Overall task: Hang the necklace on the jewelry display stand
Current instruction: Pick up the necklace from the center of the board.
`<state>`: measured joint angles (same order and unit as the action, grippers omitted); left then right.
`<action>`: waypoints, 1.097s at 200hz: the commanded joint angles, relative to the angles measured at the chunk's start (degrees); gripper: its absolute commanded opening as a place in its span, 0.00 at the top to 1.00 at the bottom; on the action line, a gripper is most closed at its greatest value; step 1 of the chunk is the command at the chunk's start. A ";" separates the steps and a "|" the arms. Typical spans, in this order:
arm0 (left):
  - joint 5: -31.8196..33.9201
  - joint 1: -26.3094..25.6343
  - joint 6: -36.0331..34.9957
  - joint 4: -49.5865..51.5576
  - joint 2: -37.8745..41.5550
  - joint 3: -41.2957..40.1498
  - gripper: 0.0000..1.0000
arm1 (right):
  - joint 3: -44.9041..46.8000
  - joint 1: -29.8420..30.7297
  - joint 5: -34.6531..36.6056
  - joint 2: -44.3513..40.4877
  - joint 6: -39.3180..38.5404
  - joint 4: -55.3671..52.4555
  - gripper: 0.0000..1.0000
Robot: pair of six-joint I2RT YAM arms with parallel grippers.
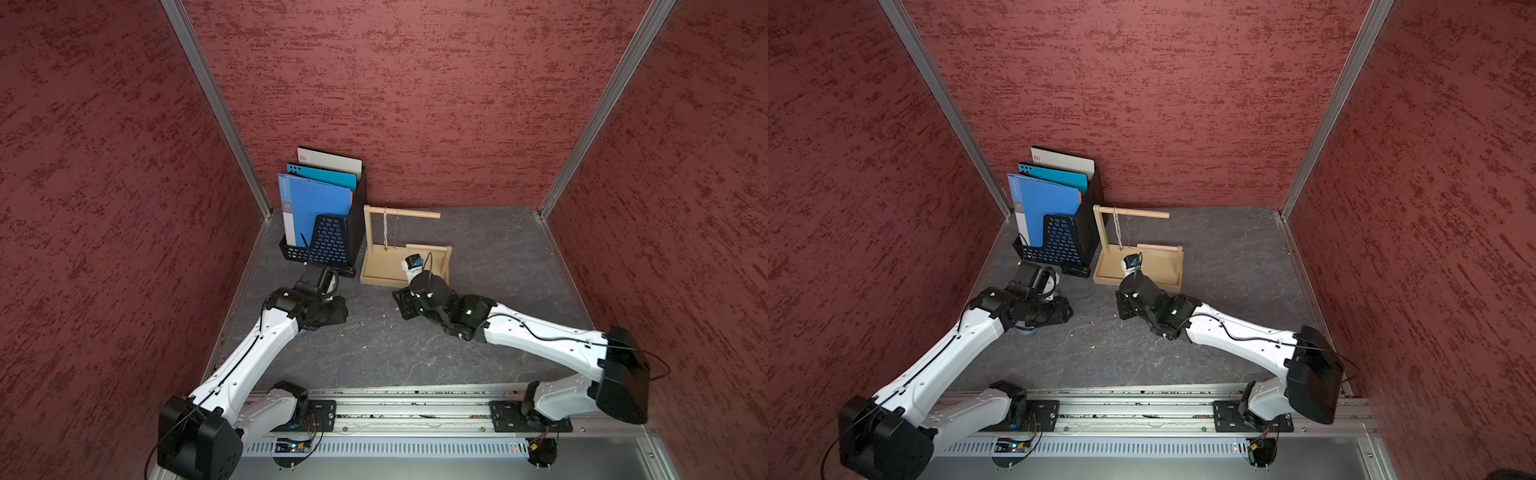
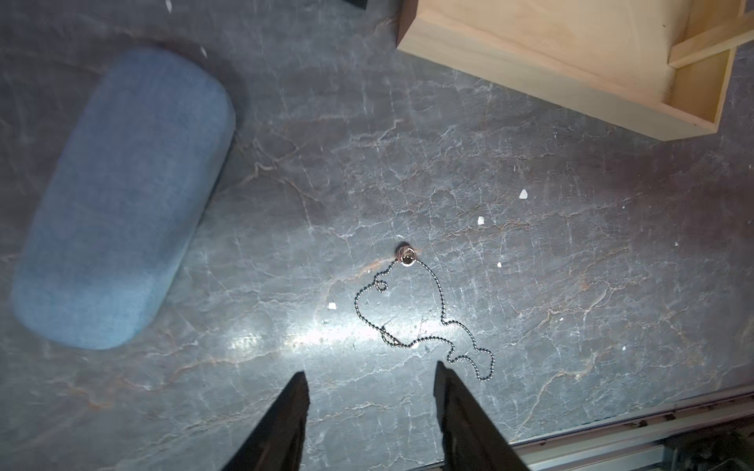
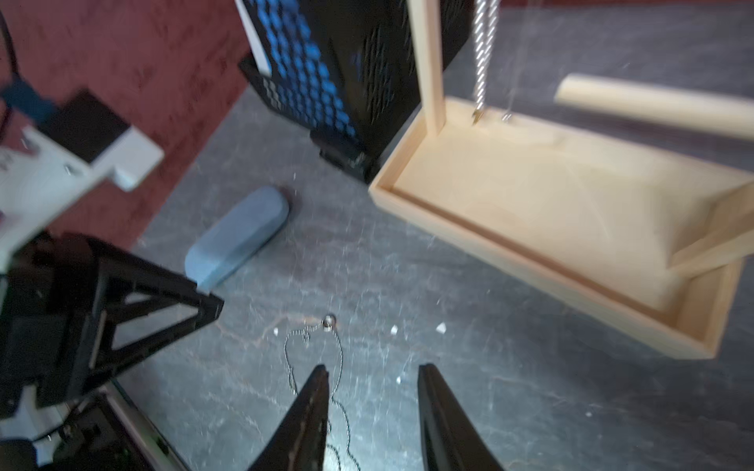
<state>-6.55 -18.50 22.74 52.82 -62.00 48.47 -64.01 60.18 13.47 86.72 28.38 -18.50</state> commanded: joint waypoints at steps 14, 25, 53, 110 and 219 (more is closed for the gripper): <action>-2.96 0.57 8.44 -3.02 -1.46 -3.64 0.49 | -7.97 3.71 -2.89 8.53 -3.07 -8.71 0.66; -4.09 0.15 7.42 -4.43 -1.01 -5.29 0.49 | -8.35 4.19 -3.67 9.08 -2.51 -10.67 0.68; -3.59 -4.91 3.65 -8.84 2.23 -8.91 0.50 | -3.77 4.28 -6.19 6.78 1.03 -13.11 0.65; 0.70 -6.00 8.32 -10.22 3.94 -12.01 0.46 | -10.53 7.25 -10.26 16.04 -3.37 -24.40 0.57; 9.77 3.17 17.73 -4.73 17.62 -15.41 0.44 | -29.53 11.89 -7.59 34.09 -15.46 -32.38 0.71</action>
<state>1.63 -16.47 38.81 47.13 -45.78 33.39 -90.59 72.29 5.08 117.54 15.53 -47.88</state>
